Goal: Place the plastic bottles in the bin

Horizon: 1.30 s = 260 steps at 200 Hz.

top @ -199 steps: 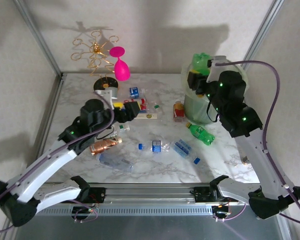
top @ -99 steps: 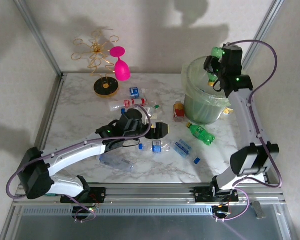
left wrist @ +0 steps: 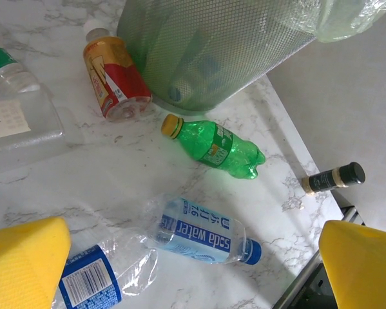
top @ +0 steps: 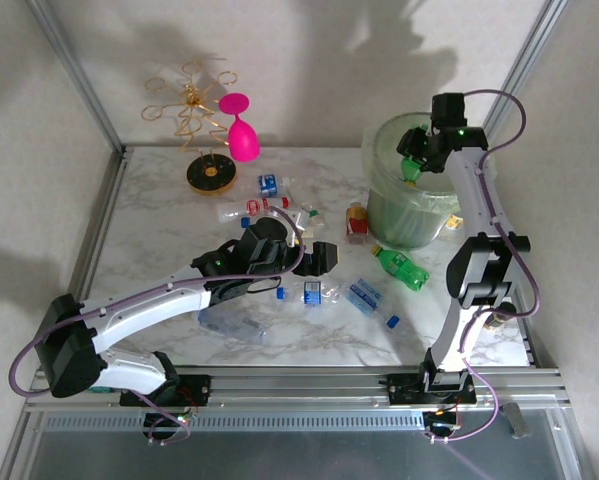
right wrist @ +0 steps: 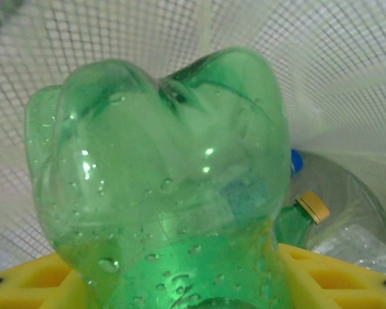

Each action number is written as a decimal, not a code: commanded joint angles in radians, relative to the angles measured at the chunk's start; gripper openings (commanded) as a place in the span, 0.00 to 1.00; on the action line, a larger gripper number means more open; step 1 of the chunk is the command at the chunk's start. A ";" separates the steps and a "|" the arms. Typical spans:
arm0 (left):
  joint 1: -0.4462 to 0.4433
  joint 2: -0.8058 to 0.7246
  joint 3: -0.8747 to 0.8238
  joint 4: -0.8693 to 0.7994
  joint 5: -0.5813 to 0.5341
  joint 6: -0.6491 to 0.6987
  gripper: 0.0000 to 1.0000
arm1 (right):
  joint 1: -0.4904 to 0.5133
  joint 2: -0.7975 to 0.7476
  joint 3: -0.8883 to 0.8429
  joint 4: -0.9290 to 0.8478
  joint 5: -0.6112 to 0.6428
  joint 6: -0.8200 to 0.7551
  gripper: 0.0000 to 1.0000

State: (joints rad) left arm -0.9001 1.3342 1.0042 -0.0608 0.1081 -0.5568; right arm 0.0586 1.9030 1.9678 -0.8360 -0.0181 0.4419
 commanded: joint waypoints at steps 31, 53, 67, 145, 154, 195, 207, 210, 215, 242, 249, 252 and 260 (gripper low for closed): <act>0.004 -0.024 -0.010 -0.013 -0.080 0.008 0.99 | -0.038 0.079 0.105 -0.056 -0.033 0.076 0.58; 0.003 -0.027 -0.010 -0.013 -0.091 0.011 0.99 | -0.037 0.124 0.146 -0.077 -0.107 0.069 0.57; 0.003 -0.028 -0.009 -0.014 -0.096 0.011 0.99 | -0.037 0.135 0.150 -0.085 -0.100 0.067 0.58; 0.003 -0.010 -0.008 -0.013 -0.108 0.007 0.99 | -0.037 0.134 0.007 -0.009 -0.209 0.041 0.63; 0.003 -0.011 -0.007 -0.011 -0.108 0.006 1.00 | -0.037 0.135 -0.010 0.000 -0.221 0.031 0.63; 0.003 -0.001 0.000 -0.017 -0.111 0.010 1.00 | -0.036 0.134 -0.030 0.014 -0.258 0.009 0.76; 0.004 0.000 0.004 -0.019 -0.115 0.013 1.00 | -0.036 0.127 -0.030 0.021 -0.264 0.004 0.83; 0.004 0.002 0.005 -0.020 -0.114 0.014 1.00 | -0.037 0.124 -0.030 0.022 -0.265 0.004 0.84; 0.005 0.002 0.006 -0.020 -0.116 0.014 1.00 | -0.036 0.121 -0.030 0.023 -0.265 0.003 0.89; 0.004 0.000 0.008 -0.022 -0.119 0.015 1.00 | -0.037 0.108 -0.027 0.022 -0.242 -0.009 0.91; 0.004 0.000 0.008 -0.023 -0.119 0.016 1.00 | -0.037 0.107 -0.027 0.021 -0.243 -0.013 0.91; 0.004 0.000 0.008 -0.023 -0.120 0.017 1.00 | -0.037 0.106 -0.027 0.021 -0.242 -0.013 0.91; 0.004 0.000 0.010 -0.025 -0.123 0.017 1.00 | -0.037 0.101 -0.025 0.023 -0.242 -0.012 0.91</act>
State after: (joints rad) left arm -0.8997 1.3342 1.0042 -0.0643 0.0113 -0.5560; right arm 0.0185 2.0403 1.9388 -0.8227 -0.2588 0.4492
